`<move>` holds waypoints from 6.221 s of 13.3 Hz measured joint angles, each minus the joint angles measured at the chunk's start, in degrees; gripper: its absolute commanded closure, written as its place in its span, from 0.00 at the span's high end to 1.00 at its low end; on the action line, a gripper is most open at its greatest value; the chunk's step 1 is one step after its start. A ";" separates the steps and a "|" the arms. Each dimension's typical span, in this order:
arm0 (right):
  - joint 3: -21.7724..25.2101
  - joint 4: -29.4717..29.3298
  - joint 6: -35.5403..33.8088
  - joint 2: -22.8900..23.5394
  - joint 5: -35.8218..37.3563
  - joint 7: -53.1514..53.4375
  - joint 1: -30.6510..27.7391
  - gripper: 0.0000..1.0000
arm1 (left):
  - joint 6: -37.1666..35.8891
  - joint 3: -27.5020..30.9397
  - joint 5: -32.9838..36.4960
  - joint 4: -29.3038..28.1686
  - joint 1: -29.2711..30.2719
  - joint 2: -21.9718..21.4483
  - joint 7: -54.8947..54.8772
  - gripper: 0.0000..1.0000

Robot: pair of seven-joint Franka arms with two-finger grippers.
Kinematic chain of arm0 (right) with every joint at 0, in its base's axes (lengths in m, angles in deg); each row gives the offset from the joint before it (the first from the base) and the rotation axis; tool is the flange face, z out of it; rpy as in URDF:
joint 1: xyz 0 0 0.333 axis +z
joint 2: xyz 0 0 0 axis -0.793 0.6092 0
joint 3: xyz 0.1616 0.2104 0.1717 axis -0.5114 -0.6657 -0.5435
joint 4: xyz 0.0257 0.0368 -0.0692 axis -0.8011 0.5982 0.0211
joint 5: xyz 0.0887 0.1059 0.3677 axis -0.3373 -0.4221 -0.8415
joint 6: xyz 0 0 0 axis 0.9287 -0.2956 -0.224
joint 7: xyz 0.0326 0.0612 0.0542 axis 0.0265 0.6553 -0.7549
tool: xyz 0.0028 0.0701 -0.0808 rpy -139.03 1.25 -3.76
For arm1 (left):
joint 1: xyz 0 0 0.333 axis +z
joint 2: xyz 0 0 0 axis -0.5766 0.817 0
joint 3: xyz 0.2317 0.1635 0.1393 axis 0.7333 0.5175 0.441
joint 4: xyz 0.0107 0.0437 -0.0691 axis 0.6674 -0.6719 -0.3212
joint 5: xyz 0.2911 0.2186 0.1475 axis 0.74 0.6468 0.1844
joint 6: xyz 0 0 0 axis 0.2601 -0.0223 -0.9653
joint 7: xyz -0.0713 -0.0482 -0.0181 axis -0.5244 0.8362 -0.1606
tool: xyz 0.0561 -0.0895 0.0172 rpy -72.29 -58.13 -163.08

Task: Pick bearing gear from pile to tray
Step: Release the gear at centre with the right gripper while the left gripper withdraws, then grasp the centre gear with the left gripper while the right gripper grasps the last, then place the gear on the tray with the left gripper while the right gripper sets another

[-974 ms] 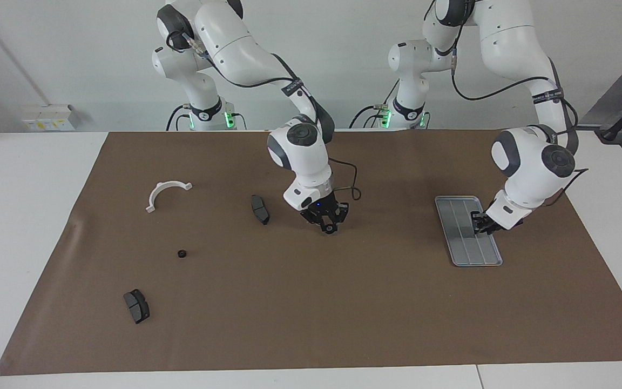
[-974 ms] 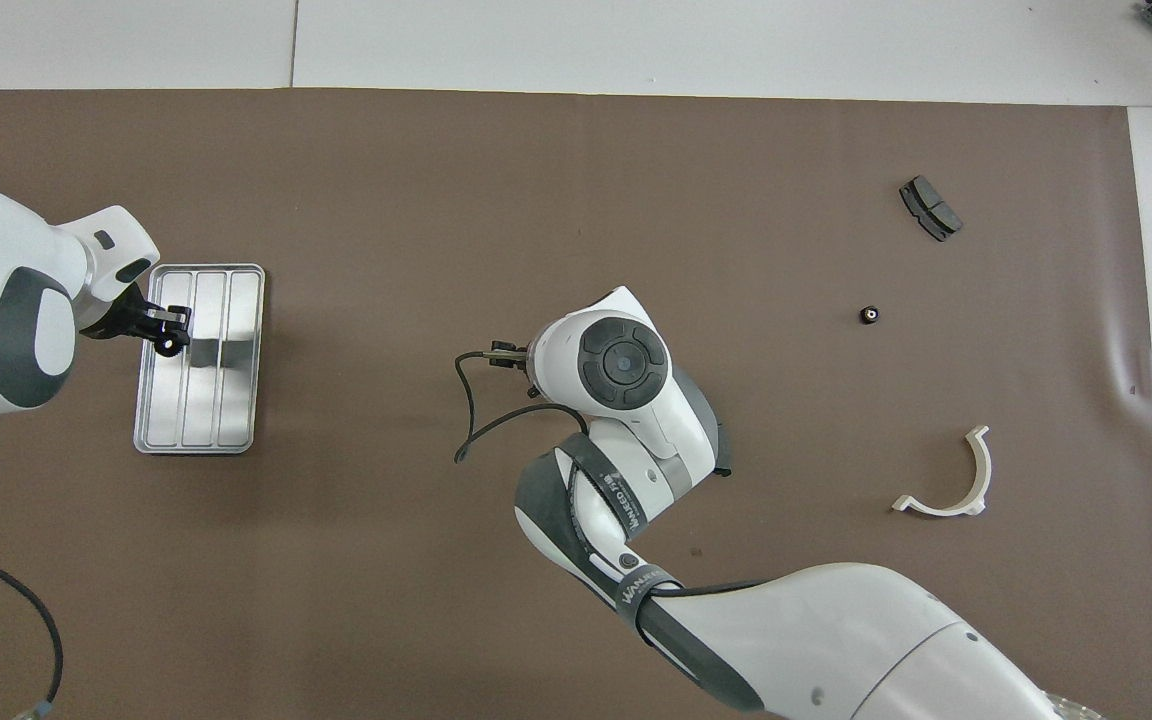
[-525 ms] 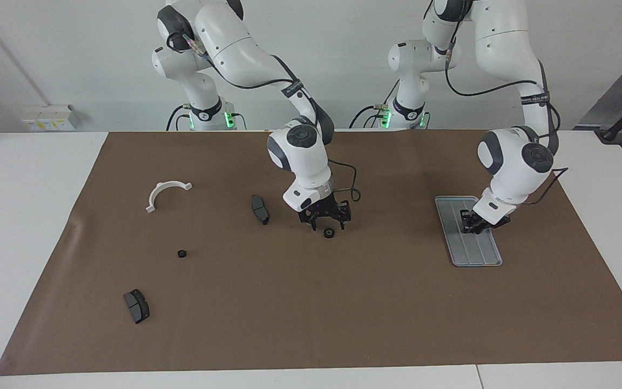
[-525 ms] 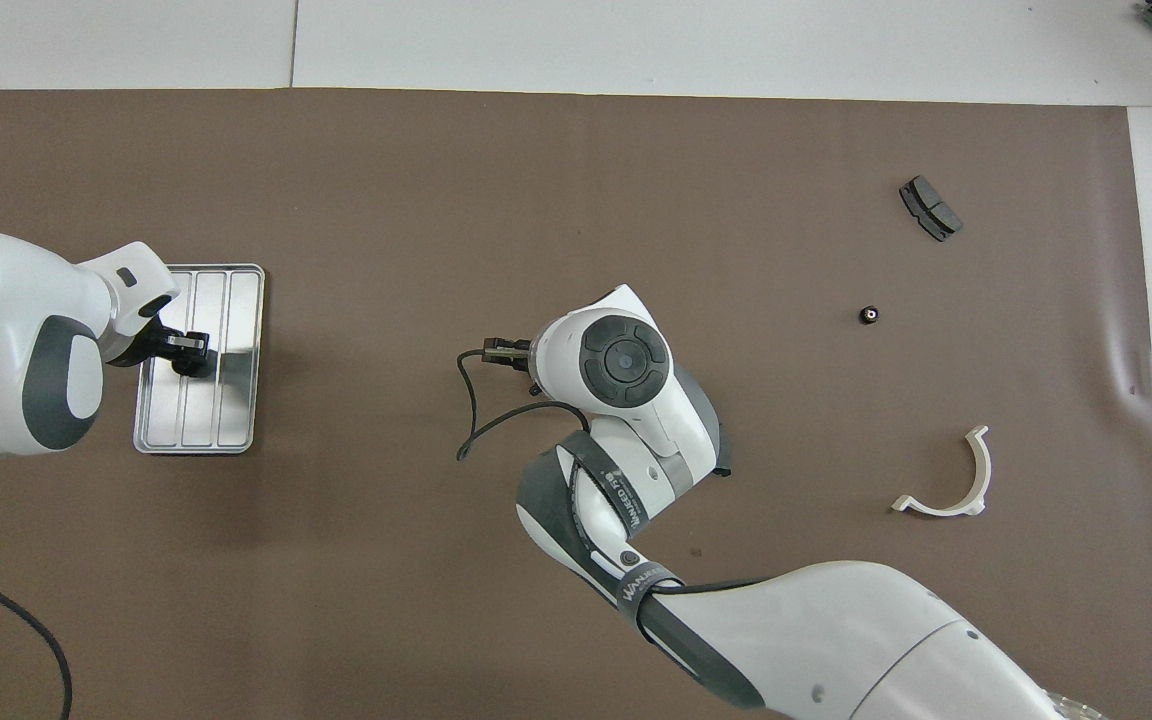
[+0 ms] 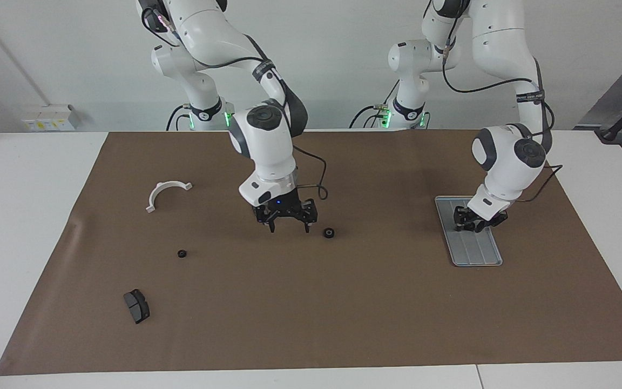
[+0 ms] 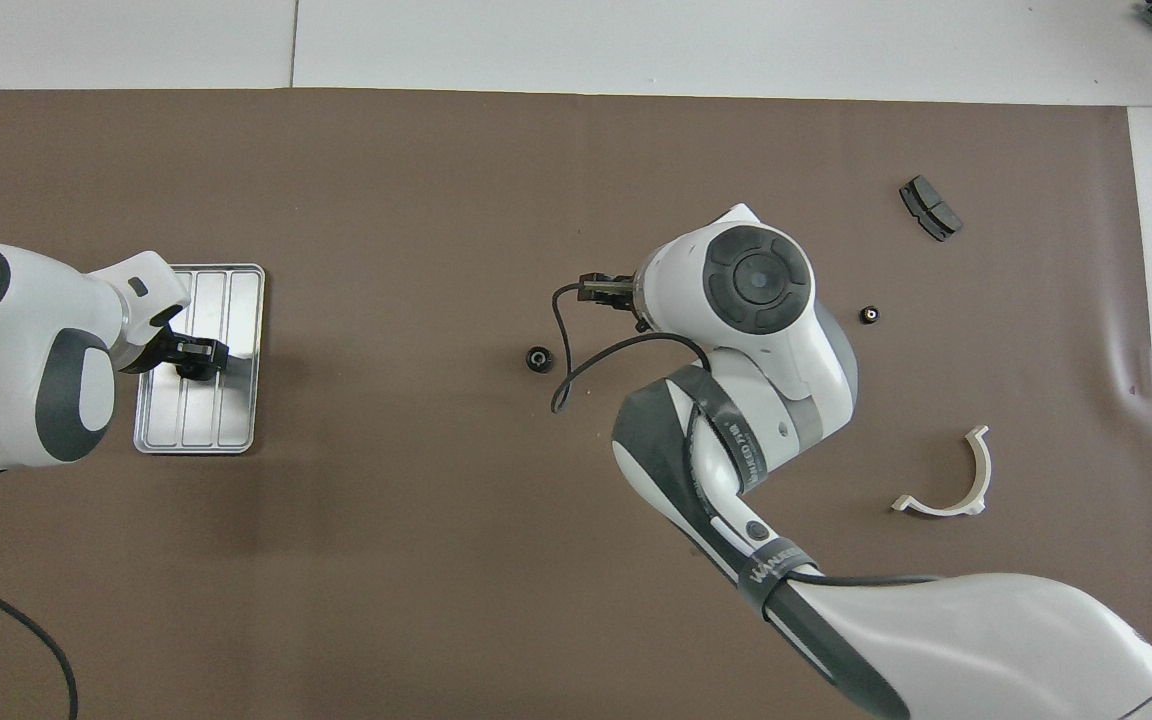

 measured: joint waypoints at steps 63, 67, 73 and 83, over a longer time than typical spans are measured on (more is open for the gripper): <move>-12.07 7.80 7.00 -1.21 -0.21 8.29 -8.27 0.00 | -13.78 2.80 -2.25 27.19 -19.97 14.16 30.84 0.00; -12.00 7.90 11.71 2.27 -0.15 13.37 -3.54 0.01 | -16.58 2.80 -2.25 25.54 -11.73 11.75 15.80 0.00; -11.76 7.84 17.12 7.88 2.39 16.39 -1.32 1.00 | -16.85 2.78 -2.25 17.64 -3.32 6.41 -0.55 0.00; -10.21 4.10 16.37 3.51 12.25 15.78 -8.96 1.00 | -8.63 2.73 -2.25 2.24 2.71 -0.95 -11.33 0.03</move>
